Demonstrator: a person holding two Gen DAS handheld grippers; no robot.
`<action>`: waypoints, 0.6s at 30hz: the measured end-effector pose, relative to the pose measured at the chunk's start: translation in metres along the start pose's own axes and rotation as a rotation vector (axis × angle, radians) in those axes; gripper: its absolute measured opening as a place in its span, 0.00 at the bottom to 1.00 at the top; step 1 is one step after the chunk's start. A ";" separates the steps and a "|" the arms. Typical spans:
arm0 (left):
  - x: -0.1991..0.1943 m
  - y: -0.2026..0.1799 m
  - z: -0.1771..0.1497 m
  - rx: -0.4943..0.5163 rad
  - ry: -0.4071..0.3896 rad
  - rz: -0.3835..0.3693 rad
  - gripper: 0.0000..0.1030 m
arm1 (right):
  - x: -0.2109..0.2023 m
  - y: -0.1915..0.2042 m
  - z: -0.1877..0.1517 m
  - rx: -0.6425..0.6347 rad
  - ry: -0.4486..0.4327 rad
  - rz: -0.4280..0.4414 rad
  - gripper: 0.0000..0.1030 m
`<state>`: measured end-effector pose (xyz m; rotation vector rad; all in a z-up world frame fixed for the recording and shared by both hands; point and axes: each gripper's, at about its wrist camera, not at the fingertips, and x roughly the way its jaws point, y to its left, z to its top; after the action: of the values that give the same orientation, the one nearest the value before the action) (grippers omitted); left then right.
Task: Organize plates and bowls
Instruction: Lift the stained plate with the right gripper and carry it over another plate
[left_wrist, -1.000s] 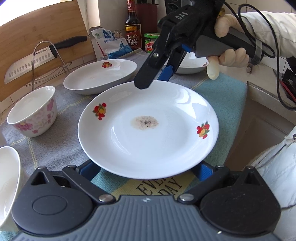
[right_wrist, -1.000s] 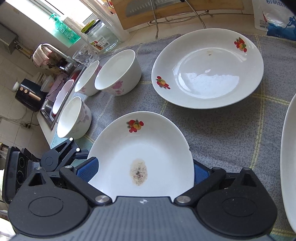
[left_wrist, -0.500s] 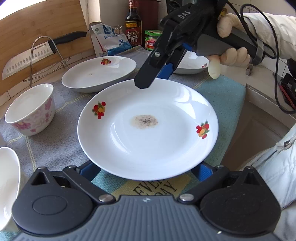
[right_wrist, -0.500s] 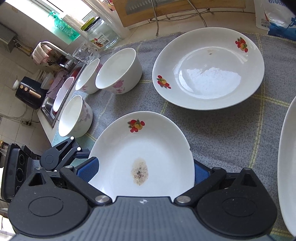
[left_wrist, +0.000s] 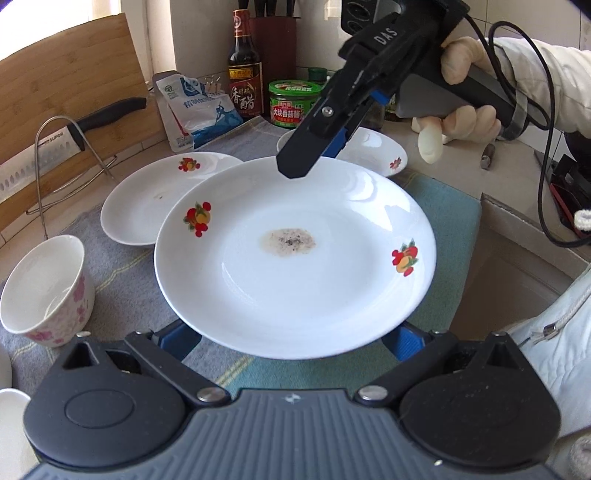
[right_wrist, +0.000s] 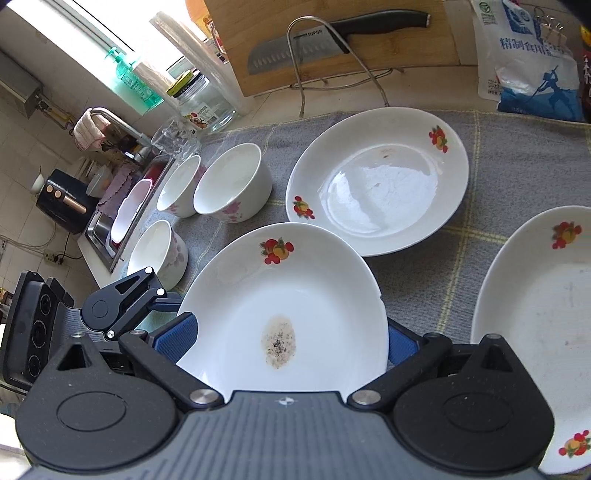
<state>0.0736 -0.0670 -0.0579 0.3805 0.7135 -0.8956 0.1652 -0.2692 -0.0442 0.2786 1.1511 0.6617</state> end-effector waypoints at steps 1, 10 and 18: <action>0.003 0.000 0.005 0.004 -0.001 -0.005 0.99 | -0.005 -0.003 0.001 0.002 -0.008 -0.004 1.00; 0.043 0.000 0.056 0.063 -0.009 -0.052 0.99 | -0.050 -0.050 0.005 0.045 -0.090 -0.049 1.00; 0.084 -0.014 0.096 0.114 -0.016 -0.098 0.99 | -0.085 -0.096 0.001 0.095 -0.146 -0.096 1.00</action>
<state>0.1363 -0.1786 -0.0492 0.4423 0.6729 -1.0345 0.1782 -0.3959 -0.0309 0.3445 1.0505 0.4951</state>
